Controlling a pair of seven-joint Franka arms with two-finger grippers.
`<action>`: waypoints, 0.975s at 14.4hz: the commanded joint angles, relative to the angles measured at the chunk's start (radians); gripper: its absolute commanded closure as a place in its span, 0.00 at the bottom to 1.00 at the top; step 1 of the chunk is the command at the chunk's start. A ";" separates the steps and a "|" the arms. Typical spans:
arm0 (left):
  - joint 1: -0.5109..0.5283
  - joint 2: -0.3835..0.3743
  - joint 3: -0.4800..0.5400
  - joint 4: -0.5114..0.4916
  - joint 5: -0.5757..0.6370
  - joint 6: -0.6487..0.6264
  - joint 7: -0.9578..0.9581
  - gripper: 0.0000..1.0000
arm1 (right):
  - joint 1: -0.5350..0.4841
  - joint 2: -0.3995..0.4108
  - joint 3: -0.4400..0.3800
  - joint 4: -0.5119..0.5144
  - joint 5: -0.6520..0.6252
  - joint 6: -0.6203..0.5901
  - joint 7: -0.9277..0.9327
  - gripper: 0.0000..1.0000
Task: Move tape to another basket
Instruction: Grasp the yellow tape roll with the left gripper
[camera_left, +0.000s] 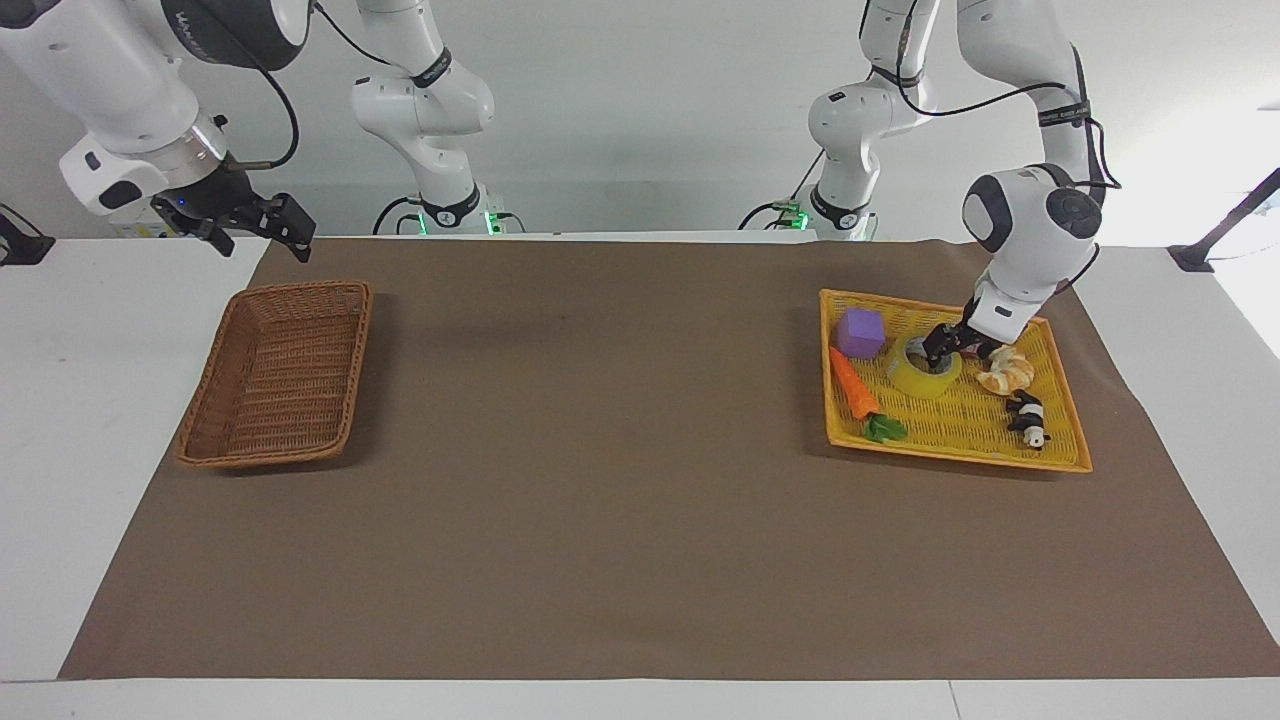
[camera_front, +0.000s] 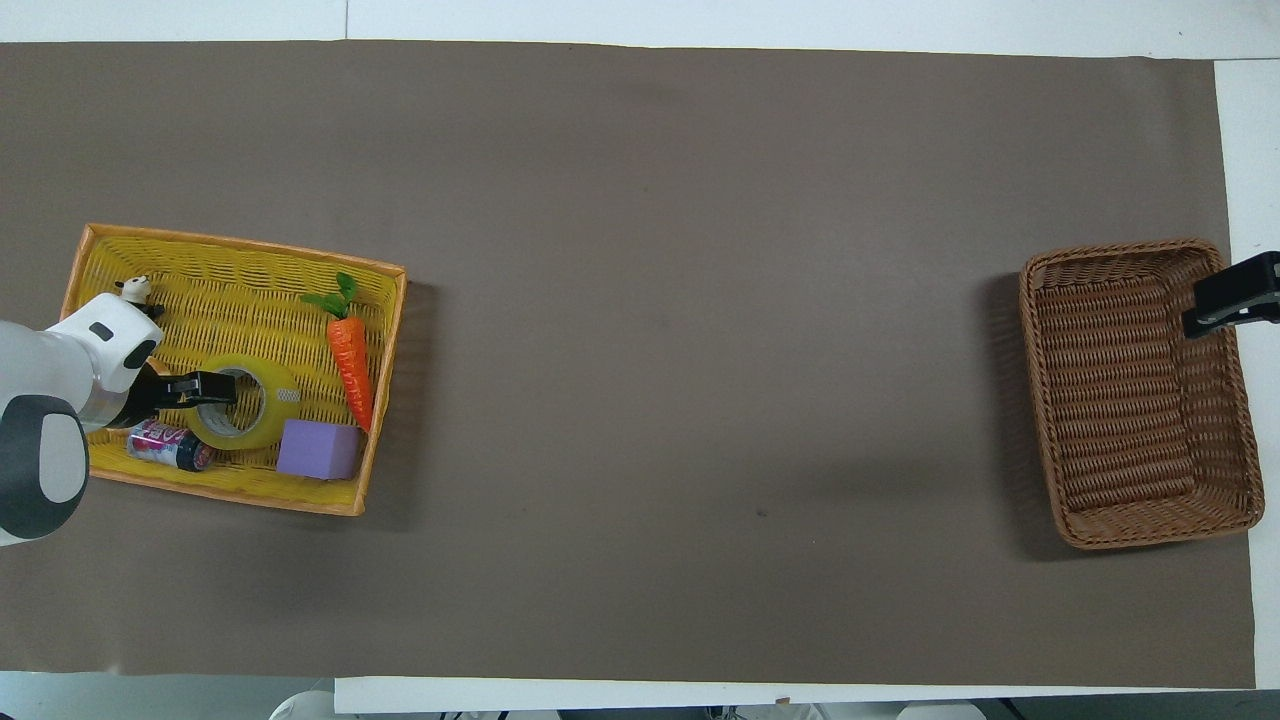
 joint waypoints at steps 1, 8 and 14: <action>0.003 0.028 -0.004 -0.019 -0.015 0.064 0.031 0.12 | 0.003 -0.021 -0.004 -0.024 -0.001 -0.001 -0.013 0.00; 0.006 0.060 -0.005 -0.002 -0.015 0.029 0.048 1.00 | 0.003 -0.021 -0.004 -0.024 -0.001 0.001 -0.013 0.00; -0.011 0.080 -0.011 0.284 -0.038 -0.307 0.047 1.00 | 0.003 -0.021 -0.004 -0.024 -0.001 0.001 -0.013 0.00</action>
